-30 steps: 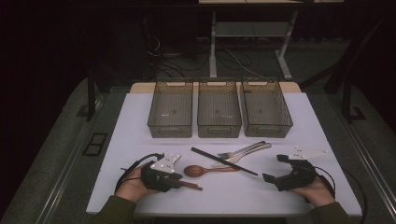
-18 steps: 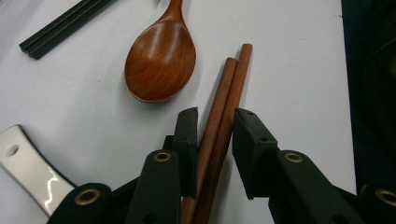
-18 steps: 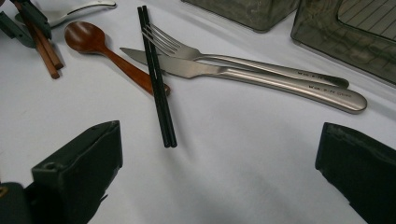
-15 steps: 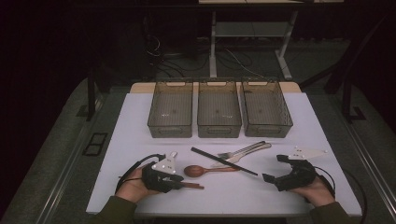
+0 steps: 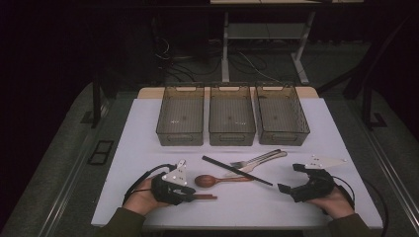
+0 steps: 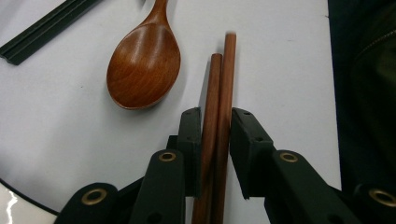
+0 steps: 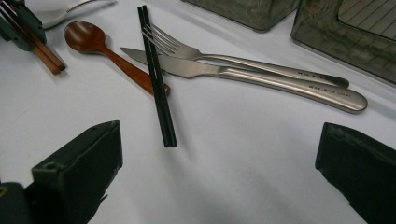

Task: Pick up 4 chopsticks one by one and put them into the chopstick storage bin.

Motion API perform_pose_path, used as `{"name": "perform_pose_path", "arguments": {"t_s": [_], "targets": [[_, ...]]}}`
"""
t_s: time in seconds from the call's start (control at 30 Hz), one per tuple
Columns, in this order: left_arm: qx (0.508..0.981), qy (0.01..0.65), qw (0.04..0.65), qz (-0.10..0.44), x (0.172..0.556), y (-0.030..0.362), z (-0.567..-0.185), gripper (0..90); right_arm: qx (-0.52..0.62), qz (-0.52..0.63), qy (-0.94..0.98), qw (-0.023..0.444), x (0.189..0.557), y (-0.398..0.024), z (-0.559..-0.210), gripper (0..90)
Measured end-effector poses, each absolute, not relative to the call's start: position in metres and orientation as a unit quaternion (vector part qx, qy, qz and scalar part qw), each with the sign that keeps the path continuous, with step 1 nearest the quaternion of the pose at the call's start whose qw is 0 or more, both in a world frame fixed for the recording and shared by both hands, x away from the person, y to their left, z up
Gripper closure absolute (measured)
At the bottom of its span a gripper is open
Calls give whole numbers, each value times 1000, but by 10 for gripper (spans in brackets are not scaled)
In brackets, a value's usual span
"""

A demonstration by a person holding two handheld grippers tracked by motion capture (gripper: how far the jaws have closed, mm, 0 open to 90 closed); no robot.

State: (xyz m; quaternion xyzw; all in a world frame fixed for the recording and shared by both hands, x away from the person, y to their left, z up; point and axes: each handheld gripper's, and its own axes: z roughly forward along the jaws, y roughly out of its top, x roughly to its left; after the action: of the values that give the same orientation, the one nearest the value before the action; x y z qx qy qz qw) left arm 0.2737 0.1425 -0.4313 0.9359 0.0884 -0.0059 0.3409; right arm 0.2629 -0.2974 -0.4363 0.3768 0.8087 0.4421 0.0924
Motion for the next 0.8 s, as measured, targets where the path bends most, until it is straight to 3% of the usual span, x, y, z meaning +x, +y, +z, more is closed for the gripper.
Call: {"name": "perform_pose_path", "arguments": {"t_s": [0.4, 0.8], "targets": [[940, 82, 332, -8, 273, 141, -433, 751, 377, 442, 809, 92, 263, -298, -436, 6], [921, 112, 372, -7, 276, 148, -425, 621, 377, 442, 809, 92, 263, -297, -436, 6]]}}
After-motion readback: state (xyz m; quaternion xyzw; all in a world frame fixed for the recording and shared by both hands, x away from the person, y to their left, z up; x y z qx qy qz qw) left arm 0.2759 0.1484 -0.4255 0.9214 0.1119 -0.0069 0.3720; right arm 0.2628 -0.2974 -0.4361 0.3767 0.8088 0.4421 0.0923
